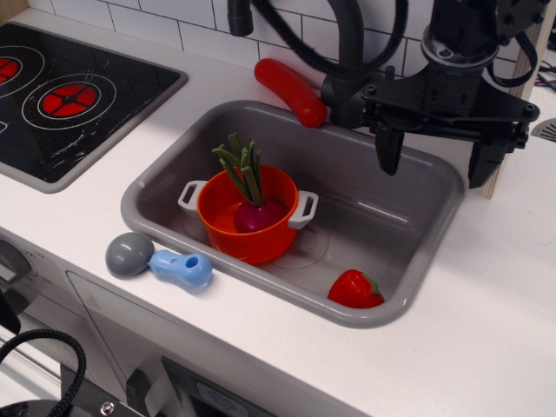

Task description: Take beet from pot sink

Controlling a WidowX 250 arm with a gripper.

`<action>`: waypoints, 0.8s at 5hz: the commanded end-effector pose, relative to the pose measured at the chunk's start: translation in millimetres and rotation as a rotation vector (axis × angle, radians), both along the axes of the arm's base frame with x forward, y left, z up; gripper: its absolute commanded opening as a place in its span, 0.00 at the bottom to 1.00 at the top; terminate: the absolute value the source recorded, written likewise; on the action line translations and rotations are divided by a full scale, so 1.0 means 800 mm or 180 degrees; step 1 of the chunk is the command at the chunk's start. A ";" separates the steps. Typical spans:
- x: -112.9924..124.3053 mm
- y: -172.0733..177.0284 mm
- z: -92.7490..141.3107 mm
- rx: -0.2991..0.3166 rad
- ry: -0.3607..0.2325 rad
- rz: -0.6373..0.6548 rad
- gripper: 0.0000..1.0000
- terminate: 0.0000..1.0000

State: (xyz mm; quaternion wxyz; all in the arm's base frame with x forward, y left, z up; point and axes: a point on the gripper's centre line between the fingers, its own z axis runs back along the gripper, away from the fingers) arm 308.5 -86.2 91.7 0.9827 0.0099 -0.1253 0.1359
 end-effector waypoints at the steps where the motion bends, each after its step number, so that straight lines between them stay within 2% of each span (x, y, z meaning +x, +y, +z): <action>1: 0.000 0.000 0.000 0.0000 0.0000 0.0000 1.00 0.00; 2: -0.002 0.035 0.000 -0.0013 0.0021 0.0058 1.00 0.00; 3: -0.009 0.071 0.002 -0.0023 0.0123 0.0040 1.00 0.00; 4: -0.018 0.114 0.010 0.0061 0.0101 0.0106 1.00 0.00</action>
